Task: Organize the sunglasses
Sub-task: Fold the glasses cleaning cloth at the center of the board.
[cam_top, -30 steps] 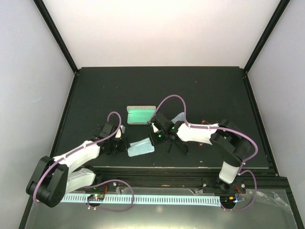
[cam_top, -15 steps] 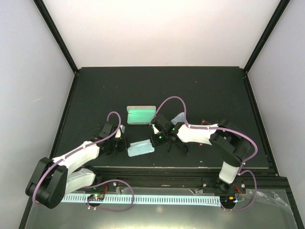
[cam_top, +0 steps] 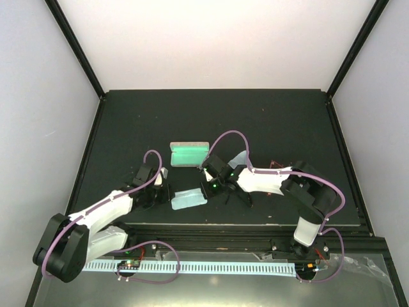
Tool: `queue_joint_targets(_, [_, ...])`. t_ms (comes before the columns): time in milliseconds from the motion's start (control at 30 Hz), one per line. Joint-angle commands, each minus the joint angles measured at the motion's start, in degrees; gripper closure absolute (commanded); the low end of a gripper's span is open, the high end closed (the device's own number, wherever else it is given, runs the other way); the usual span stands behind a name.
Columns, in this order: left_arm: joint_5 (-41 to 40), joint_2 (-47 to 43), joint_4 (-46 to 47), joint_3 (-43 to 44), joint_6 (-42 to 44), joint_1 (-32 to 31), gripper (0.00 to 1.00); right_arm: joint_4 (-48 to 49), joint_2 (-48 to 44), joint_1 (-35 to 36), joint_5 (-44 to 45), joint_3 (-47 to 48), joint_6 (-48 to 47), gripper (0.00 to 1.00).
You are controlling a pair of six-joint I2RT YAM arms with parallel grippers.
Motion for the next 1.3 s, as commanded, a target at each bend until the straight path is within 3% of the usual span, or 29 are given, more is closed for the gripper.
queue_joint_targets(0, [0.18,-1.27,-0.92,-0.05,-1.1,-0.27,0.99,-0.31,-1.29,0.75,-0.14,-0.91,0.31,0.99])
queue_joint_targets(300, [1.9,-1.15,-0.84,-1.14,-1.54,-0.59,0.97,-0.78,-1.74,1.02,-0.8,-1.72,0.11,0.99])
queue_joint_targets(400, [3.9,-1.66,-1.39,-1.31,-1.88,-0.64,0.87,-0.63,-2.29,0.98,-3.08,-2.28,-0.4,0.97])
queue_joint_targets(533, [5.71,-4.62,-4.09,-0.18,-2.64,-1.48,0.66,0.72,-4.0,1.32,-7.63,-4.43,-0.38,0.87])
queue_joint_targets(667, [2.55,-8.42,-8.89,1.57,-2.74,-1.58,0.6,-1.29,-6.14,1.74,-6.89,-5.58,-0.31,0.81])
queue_joint_targets(967, [4.34,-9.0,-4.52,1.09,-3.18,-1.57,0.61,-3.63,-9.03,2.37,-3.76,-4.18,-0.05,0.73])
queue_joint_targets(1267, [7.57,-1.05,5.21,-0.43,-4.43,-1.87,0.78,-2.49,0.53,5.39,-3.3,5.27,1.38,0.79])
